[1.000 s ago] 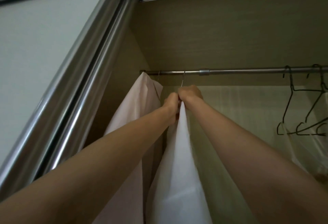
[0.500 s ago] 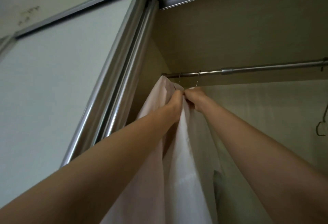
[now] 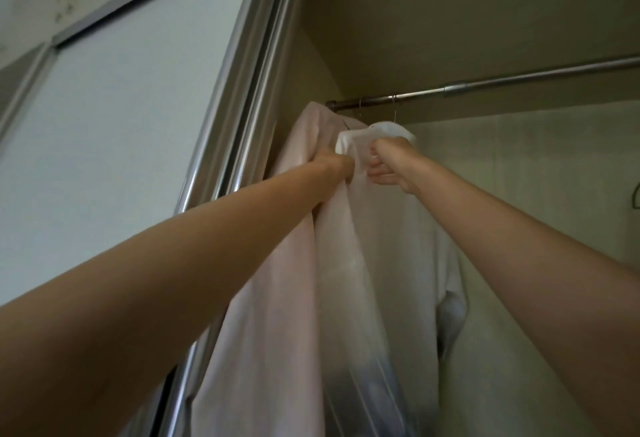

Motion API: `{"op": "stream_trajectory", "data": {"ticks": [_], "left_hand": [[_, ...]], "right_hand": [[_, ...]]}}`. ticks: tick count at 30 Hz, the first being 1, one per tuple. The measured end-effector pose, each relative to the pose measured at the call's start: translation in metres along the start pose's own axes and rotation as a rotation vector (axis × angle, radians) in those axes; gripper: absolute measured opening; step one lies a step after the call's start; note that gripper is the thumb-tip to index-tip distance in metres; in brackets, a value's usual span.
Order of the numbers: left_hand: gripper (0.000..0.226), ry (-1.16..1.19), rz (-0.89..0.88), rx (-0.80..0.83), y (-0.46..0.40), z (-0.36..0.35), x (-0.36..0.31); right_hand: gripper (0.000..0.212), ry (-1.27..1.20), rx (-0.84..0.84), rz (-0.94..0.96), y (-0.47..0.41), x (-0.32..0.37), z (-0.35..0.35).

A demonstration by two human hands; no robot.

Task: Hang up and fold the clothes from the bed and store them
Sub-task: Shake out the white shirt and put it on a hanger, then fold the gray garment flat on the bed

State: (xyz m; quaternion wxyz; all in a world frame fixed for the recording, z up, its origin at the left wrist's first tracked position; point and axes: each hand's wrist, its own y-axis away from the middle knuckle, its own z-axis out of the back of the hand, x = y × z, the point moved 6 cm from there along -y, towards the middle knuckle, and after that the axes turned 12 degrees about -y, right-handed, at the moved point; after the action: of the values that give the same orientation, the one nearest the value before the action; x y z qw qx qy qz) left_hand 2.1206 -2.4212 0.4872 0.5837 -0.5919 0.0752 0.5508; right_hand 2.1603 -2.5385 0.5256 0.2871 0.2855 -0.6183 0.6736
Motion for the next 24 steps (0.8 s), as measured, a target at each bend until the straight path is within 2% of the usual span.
{"op": "stream_trajectory", "data": {"ticks": [3,6,12,16,20,24], "left_hand": [[0.050,-0.106,0.066,-0.055,0.025,0.005,0.010],[0.047,-0.175,0.086,-0.088,0.061,0.014,0.009],[0.038,-0.098,0.145,0.023,0.121,0.037,0.011],[0.012,-0.033,0.204,0.118,0.175,0.055,0.023],[0.022,0.058,0.293,0.176,0.227,0.074,0.043],[0.029,0.149,0.372,0.212,0.274,0.096,0.059]], "right_hand": [[0.035,0.003,0.077,-0.047,0.031,-0.011,0.006],[0.026,0.009,0.147,-0.111,0.065,-0.019,0.015],[0.035,-0.022,0.341,-0.280,0.136,-0.033,0.030],[0.048,-0.083,0.421,-0.335,0.185,-0.039,0.040],[0.050,-0.212,0.496,-0.389,0.227,-0.047,0.044],[0.043,-0.346,0.561,-0.425,0.262,-0.052,0.051]]}}
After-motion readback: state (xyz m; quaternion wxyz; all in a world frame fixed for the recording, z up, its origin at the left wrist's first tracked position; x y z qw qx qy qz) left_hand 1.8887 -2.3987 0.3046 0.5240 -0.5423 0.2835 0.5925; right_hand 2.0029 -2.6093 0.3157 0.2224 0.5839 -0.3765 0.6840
